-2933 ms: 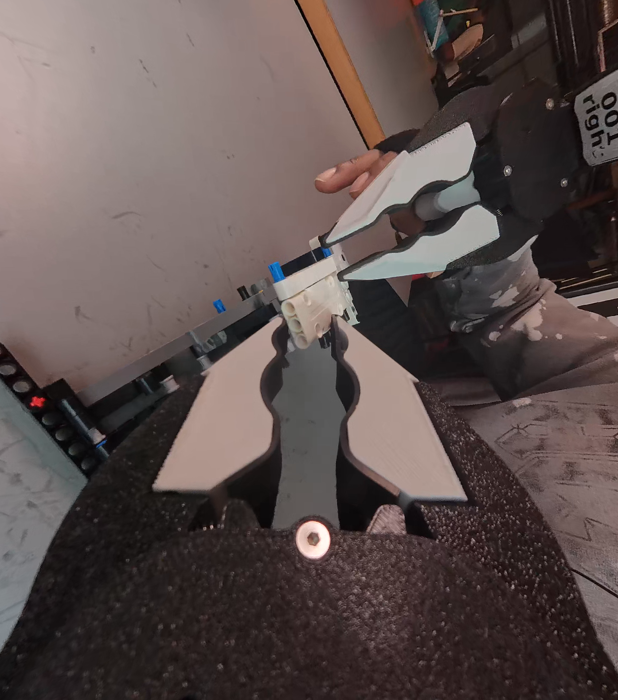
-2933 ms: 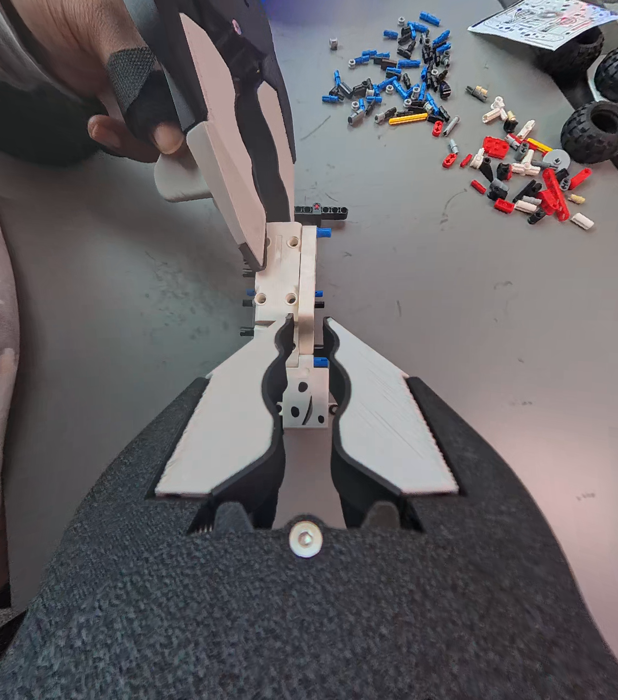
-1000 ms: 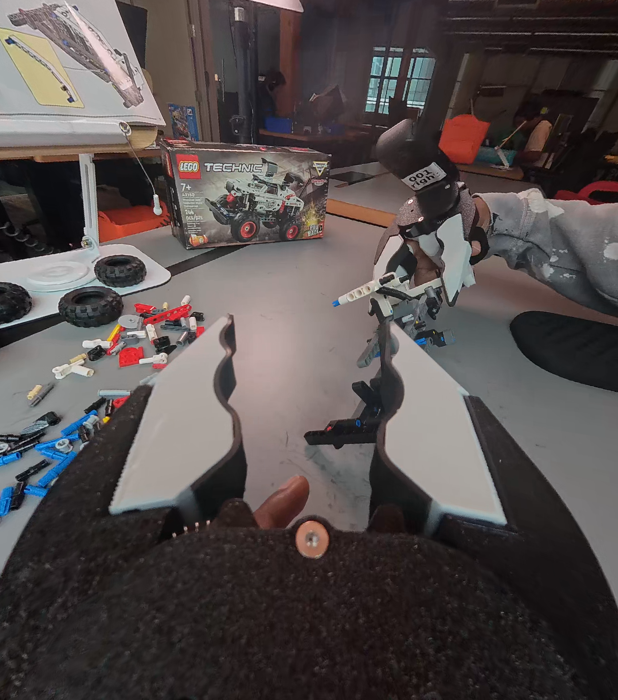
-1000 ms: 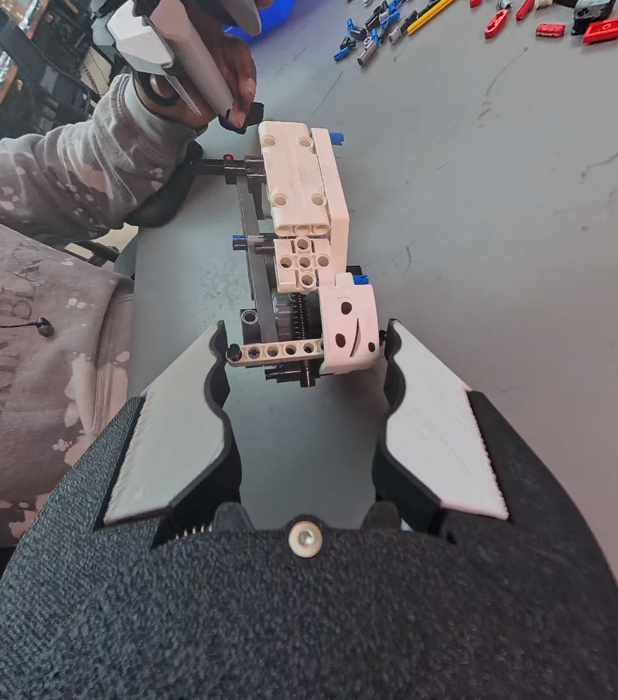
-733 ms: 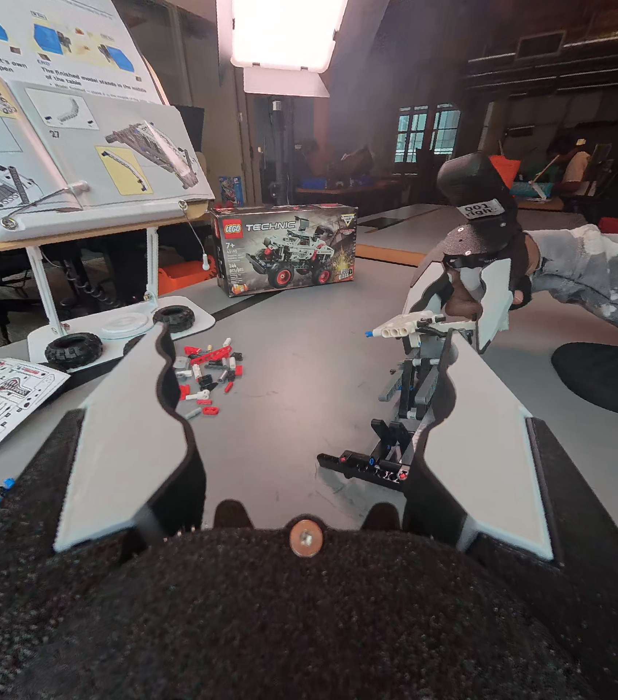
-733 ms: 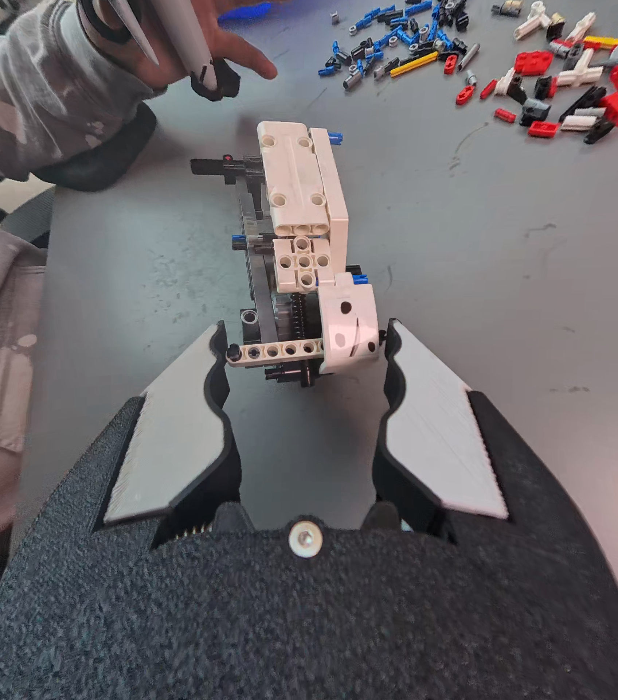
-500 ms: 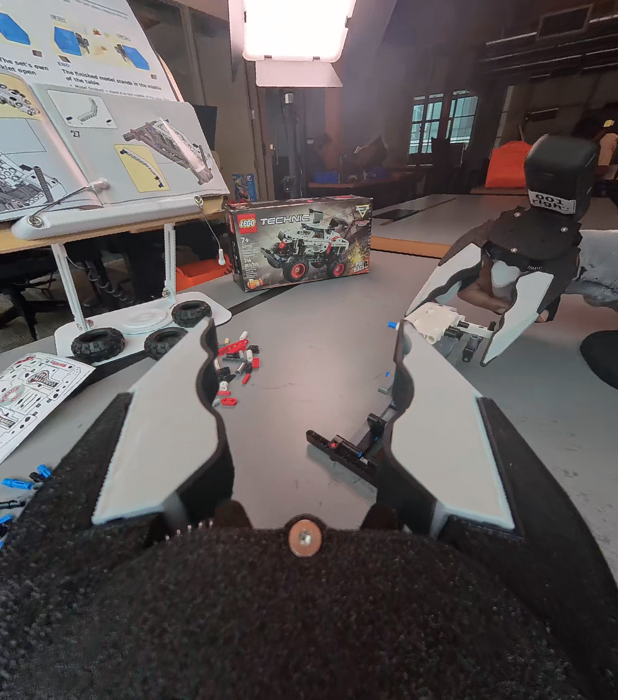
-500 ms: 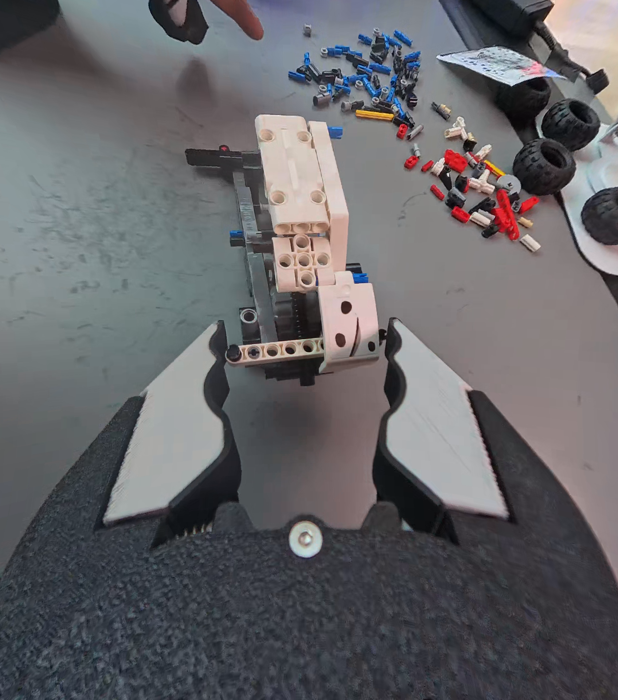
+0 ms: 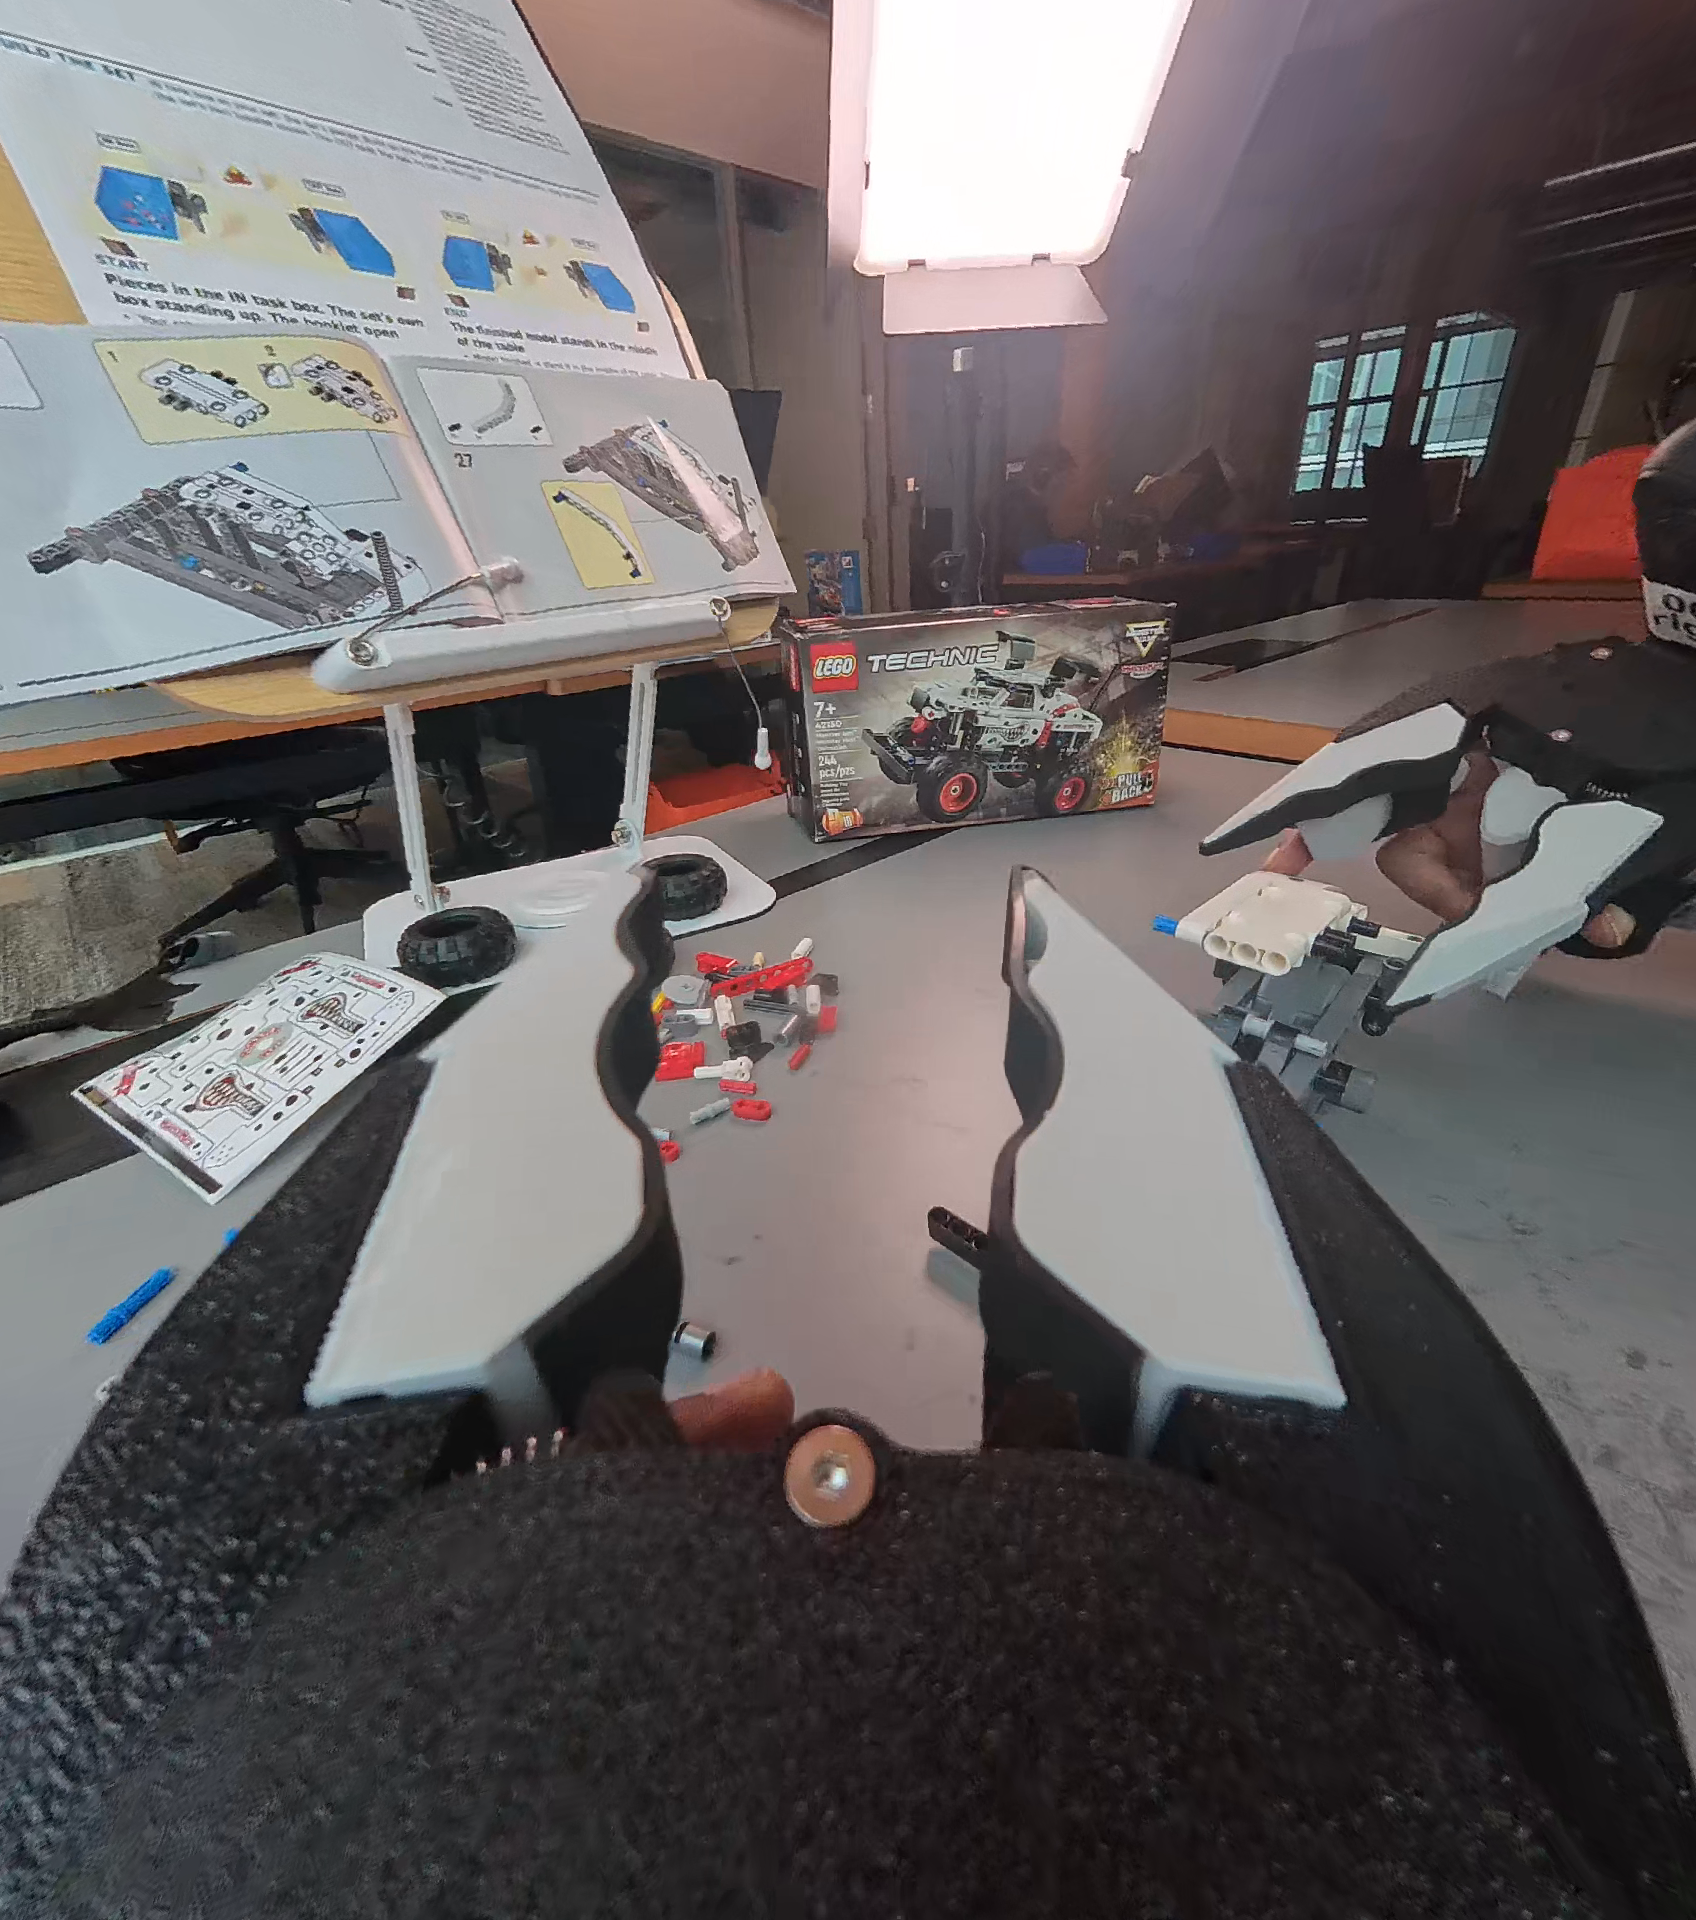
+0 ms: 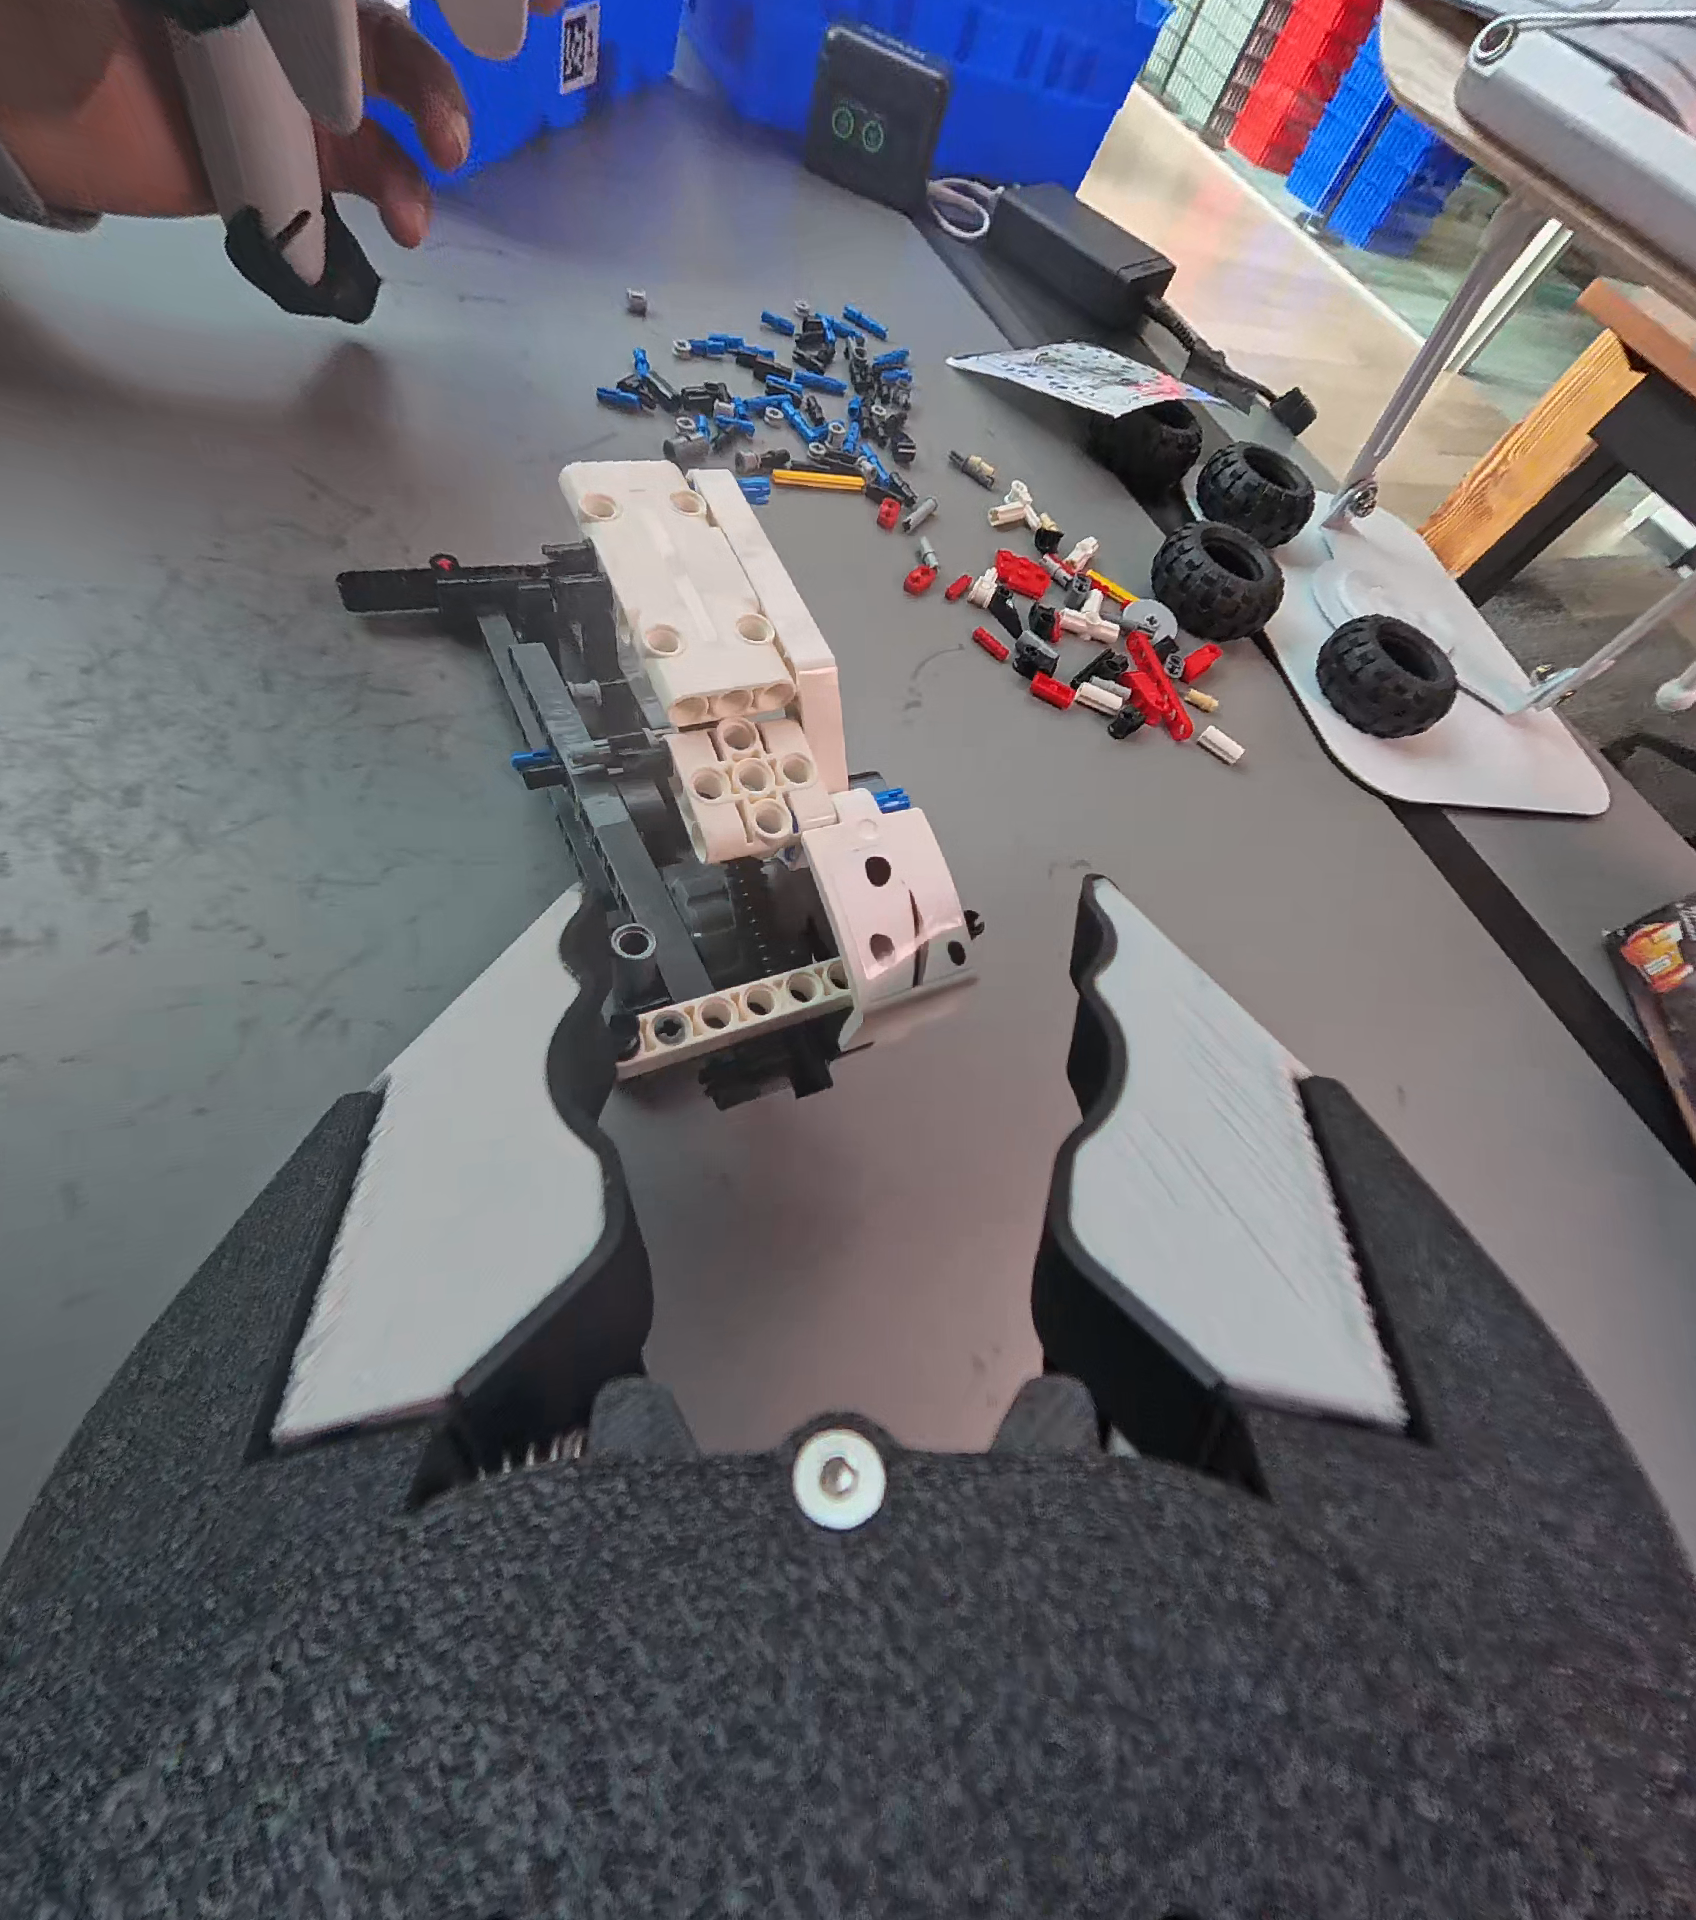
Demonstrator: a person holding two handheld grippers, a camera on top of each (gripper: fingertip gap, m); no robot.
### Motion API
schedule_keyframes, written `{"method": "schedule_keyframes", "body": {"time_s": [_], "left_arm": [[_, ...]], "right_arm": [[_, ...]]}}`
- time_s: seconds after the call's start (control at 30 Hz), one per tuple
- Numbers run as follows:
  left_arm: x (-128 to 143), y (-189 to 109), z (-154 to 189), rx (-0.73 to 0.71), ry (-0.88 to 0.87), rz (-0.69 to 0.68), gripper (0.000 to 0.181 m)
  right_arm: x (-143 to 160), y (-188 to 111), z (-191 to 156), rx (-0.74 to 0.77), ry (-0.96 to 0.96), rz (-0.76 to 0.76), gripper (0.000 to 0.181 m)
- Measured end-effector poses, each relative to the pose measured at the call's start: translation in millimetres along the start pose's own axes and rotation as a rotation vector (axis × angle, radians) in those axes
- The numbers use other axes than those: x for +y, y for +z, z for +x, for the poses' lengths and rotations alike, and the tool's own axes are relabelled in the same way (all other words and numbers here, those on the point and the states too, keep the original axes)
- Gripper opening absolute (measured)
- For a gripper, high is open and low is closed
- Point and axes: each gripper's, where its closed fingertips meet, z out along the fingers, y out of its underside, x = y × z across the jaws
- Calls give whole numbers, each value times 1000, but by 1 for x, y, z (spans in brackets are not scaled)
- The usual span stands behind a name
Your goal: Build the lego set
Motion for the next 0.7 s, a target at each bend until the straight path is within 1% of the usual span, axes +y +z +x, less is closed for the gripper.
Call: {"method": "schedule_keyframes", "body": {"time_s": [0.07,0.1,0.23,0.3,0.47,0.57,0.7], "left_arm": [[3,-2,-12,-53,-35,-16,55],[5,-3,-16,-67,-55,-20,54],[5,-4,-21,-62,-108,-16,55],[8,-3,-18,-47,-115,-28,56],[12,1,-8,-1,-87,-60,63],[12,3,-4,8,-71,-55,78],[12,3,-4,6,-71,-52,77]], "right_arm": [[0,0,1,21,8,32,82],[0,0,1,23,13,48,80],[0,3,0,17,46,76,73],[0,5,-2,4,58,75,72],[2,8,-4,-1,54,49,80],[3,9,0,21,61,44,74],[3,12,4,48,90,31,73]]}}
